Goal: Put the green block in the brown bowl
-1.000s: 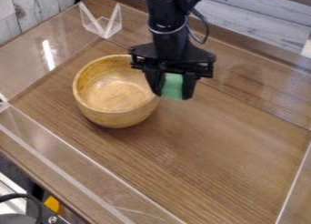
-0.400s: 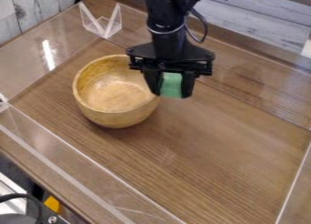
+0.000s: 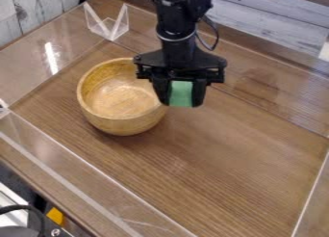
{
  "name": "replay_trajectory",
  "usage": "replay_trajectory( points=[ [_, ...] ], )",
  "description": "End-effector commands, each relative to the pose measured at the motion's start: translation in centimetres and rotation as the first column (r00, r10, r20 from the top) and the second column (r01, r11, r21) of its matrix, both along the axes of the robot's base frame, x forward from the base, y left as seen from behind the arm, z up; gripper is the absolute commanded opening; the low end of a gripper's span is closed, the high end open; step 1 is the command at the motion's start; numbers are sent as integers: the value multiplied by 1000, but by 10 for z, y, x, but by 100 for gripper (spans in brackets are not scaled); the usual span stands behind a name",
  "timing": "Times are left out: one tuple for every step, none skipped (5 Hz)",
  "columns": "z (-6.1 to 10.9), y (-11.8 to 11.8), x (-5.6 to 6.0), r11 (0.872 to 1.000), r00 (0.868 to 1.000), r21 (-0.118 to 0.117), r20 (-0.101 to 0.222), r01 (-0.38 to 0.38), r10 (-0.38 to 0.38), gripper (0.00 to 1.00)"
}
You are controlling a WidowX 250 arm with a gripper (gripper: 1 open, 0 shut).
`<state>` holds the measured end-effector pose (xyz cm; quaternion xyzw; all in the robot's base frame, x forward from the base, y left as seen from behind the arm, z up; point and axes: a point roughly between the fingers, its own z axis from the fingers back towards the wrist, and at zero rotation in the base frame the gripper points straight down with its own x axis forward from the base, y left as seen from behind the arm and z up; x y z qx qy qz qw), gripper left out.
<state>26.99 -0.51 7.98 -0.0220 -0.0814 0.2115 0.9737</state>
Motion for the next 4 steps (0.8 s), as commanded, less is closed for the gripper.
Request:
replay_trajectory(
  points=[
    [18,-6,13,1000,999,0,46,-28,28,0],
    [11,1,22,1000,999,0,45,28,-28,0],
    [6,7,31,996,996,-2,43,84,-84,0],
    [8,7,28,992,991,-5,39,127,-126,0]
  ],
)
